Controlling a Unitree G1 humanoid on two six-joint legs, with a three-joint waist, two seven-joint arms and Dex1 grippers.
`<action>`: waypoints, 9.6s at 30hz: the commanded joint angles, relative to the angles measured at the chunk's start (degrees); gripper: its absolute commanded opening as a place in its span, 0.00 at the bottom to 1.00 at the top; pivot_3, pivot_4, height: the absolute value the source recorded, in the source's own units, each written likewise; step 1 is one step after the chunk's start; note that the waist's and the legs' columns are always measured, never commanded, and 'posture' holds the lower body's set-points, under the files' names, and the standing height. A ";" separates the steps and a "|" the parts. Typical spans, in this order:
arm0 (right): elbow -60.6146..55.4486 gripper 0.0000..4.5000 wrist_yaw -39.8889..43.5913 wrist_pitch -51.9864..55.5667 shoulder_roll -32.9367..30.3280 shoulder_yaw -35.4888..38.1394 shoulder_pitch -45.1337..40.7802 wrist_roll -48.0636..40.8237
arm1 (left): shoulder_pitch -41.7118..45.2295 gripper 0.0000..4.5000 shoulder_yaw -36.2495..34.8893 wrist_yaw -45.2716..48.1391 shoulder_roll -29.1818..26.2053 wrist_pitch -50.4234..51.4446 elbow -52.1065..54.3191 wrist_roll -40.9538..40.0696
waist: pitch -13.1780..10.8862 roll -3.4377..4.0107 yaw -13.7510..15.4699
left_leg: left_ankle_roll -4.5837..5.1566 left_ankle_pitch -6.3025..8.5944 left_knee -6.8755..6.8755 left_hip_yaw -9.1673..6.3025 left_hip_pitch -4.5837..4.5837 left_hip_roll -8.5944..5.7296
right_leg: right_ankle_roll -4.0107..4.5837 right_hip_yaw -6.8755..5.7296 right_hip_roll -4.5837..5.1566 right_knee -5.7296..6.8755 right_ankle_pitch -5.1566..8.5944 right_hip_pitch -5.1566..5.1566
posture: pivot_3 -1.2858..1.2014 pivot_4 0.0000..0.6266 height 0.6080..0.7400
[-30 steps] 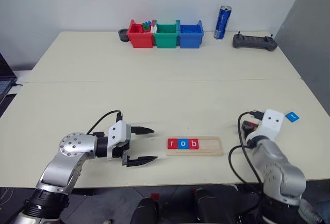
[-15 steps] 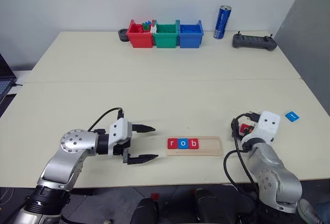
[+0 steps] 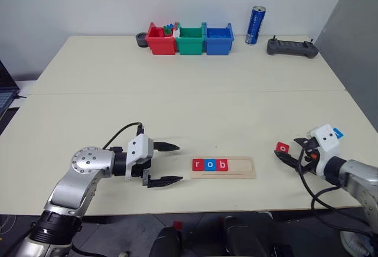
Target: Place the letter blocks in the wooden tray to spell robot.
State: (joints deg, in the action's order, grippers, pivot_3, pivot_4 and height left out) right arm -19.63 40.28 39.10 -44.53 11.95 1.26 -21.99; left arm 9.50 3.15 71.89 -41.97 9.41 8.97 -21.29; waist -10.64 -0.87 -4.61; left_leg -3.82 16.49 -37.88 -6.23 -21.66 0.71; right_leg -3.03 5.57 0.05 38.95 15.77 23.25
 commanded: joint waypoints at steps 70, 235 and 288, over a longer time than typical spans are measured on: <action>-10.07 0.99 10.92 -3.82 -5.45 -1.97 2.96 2.75 | -0.23 1.00 0.32 -1.12 -0.30 -0.40 2.51 -0.64 | -0.01 -0.03 1.35 | 0.00 0.00 0.01 0.00 0.02 0.01 | -0.09 -0.01 0.00 -0.03 0.07 -0.03 | 0.52 0.24 1.00; -3.01 0.21 18.71 -8.10 -7.09 -14.90 -15.72 16.86 | -3.59 1.00 0.20 -3.68 0.63 -4.71 0.83 0.82 | -0.05 -0.11 1.76 | -0.02 0.00 -0.08 -0.13 -0.03 -0.03 | 0.02 -0.15 0.09 0.01 -0.01 -0.02 | 0.52 0.24 1.00; 9.28 0.32 -2.83 7.35 6.58 -0.31 -4.56 8.28 | -2.14 1.00 0.56 -2.38 0.05 -2.89 2.15 0.00 | 0.37 -0.46 0.64 | 0.00 0.00 0.02 -0.12 0.24 0.21 | 0.04 -0.04 -0.23 0.12 -0.01 -0.20 | 0.52 0.24 1.00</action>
State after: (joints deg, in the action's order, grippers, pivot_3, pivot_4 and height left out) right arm -3.93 40.02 41.84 -40.69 16.04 -5.66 -12.08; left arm 6.99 4.26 69.40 -41.69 6.21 9.03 -20.28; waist -10.27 -1.32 -3.98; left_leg -3.82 16.50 -37.84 -6.35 -21.40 1.05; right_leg -2.93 5.55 -0.32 39.08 15.75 23.05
